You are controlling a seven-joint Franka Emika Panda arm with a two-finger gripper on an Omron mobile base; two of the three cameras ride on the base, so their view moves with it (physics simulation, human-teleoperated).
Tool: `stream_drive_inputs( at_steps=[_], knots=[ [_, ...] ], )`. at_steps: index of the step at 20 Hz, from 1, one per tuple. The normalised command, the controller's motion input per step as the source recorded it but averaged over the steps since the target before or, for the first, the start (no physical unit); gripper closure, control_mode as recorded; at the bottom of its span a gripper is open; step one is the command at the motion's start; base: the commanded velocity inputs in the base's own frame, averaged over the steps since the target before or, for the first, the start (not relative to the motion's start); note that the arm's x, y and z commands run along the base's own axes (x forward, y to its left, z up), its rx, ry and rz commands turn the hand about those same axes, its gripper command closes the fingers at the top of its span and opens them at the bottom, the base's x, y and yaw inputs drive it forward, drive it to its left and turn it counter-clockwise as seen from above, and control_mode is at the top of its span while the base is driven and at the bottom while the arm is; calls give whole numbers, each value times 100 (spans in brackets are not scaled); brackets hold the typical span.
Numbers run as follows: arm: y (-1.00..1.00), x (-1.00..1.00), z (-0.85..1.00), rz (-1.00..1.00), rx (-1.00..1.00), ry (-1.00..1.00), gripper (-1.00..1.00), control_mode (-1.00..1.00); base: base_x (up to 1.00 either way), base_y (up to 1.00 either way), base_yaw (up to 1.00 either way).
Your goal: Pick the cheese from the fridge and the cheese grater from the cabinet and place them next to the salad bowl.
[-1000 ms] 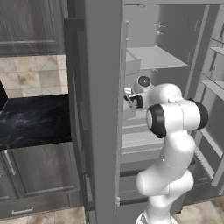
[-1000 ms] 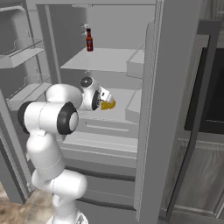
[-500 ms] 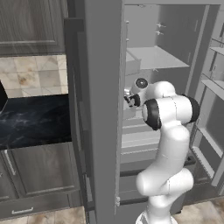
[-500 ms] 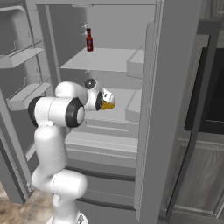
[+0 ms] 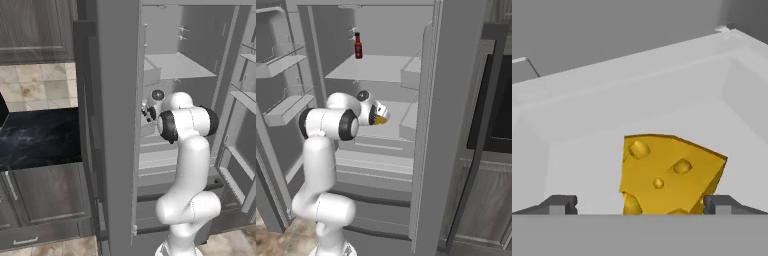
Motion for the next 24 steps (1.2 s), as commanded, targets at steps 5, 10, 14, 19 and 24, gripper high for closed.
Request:
stream_drive_inputs(
  at_steps=[5, 10, 14, 19, 24],
  knots=[
    [-6, 31, -31, -1, 0, 7, -100, -100, 0, 0, 0],
    [-20, 9, -35, 0, 0, 5, -100, -100, 0, 0, 0],
    [-9, 0, -37, 0, 0, 0, -100, -100, 0, 0, 0],
    [0, 0, -20, 0, 1, 1, -100, -100, 0, 0, 0],
    [0, 0, -19, 0, 1, 0, -100, -100, 0, 0, 0]
  ],
)
